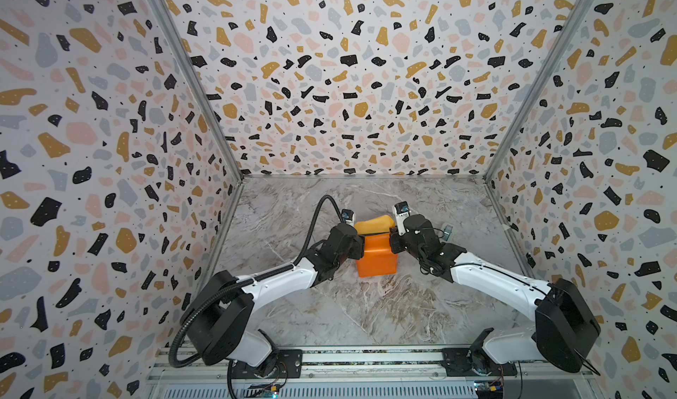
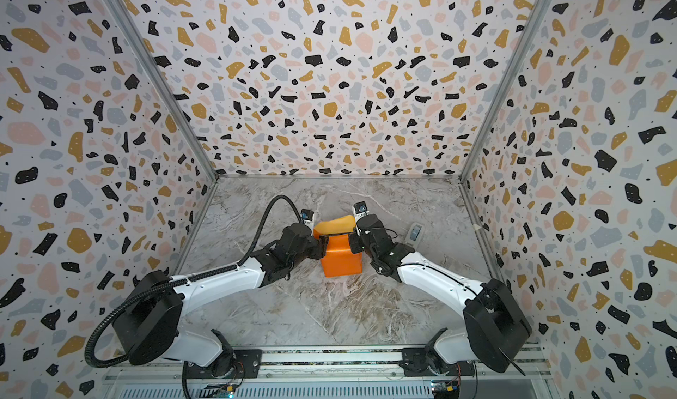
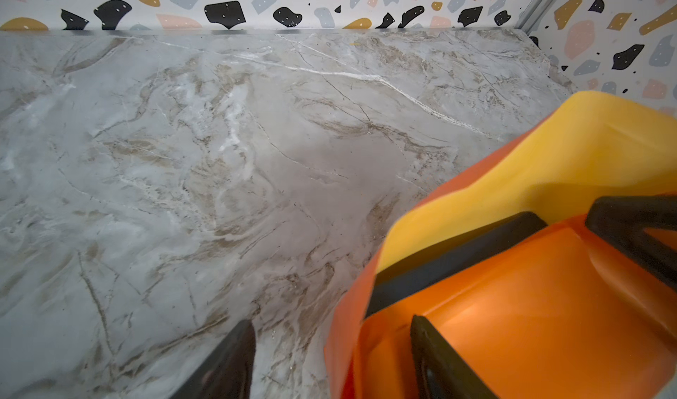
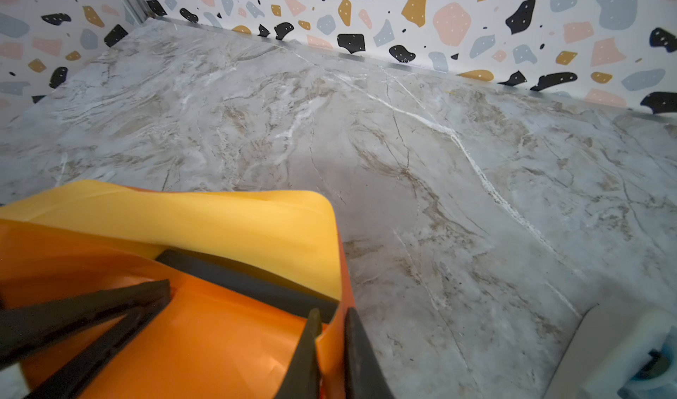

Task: Wrap a gift box in wrapping paper
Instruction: Fold the wrapping paper for the gift box, then fold the seventh fold of the wrapping paper on the gift box.

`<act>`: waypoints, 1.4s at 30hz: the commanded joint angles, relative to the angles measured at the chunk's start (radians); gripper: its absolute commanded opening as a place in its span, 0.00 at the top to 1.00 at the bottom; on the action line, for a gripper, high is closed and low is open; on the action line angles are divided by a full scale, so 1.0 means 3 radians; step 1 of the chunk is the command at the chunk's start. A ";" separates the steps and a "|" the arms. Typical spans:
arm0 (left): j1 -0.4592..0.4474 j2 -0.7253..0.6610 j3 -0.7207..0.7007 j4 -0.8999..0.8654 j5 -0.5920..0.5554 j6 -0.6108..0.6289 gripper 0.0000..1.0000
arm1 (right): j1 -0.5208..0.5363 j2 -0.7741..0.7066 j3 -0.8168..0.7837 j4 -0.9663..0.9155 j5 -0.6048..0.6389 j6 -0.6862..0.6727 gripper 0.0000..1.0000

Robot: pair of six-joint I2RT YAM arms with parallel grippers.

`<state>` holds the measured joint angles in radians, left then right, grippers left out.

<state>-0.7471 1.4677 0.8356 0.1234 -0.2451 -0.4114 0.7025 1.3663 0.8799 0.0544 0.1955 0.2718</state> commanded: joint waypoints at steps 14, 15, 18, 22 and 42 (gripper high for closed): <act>0.0023 0.0046 -0.0090 0.0080 -0.0065 0.0088 0.34 | -0.1126 -0.0704 -0.0376 -0.0212 -0.1716 0.0042 0.60; 0.0021 0.0044 -0.0094 0.0081 -0.0070 0.0096 0.34 | -0.1198 -0.0640 -0.0376 -0.0220 -0.1793 0.0053 0.60; 0.0021 0.0037 -0.0081 0.0069 -0.0085 0.0103 0.34 | -0.1212 -0.0448 -0.0346 -0.0190 -0.1990 0.0086 0.60; 0.0021 0.0043 -0.0070 0.0065 -0.0098 0.0108 0.33 | -0.1095 -0.0324 -0.0346 -0.0053 -0.2186 0.0149 0.60; 0.0021 0.0042 -0.0038 0.0075 -0.0055 0.0109 0.33 | -0.0875 -0.0057 -0.0264 0.0123 -0.2125 0.0248 0.60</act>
<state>-0.7467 1.4715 0.8288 0.1432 -0.2508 -0.4000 0.4316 1.3499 0.7712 0.0654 -0.4343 0.3355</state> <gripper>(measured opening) 0.665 0.402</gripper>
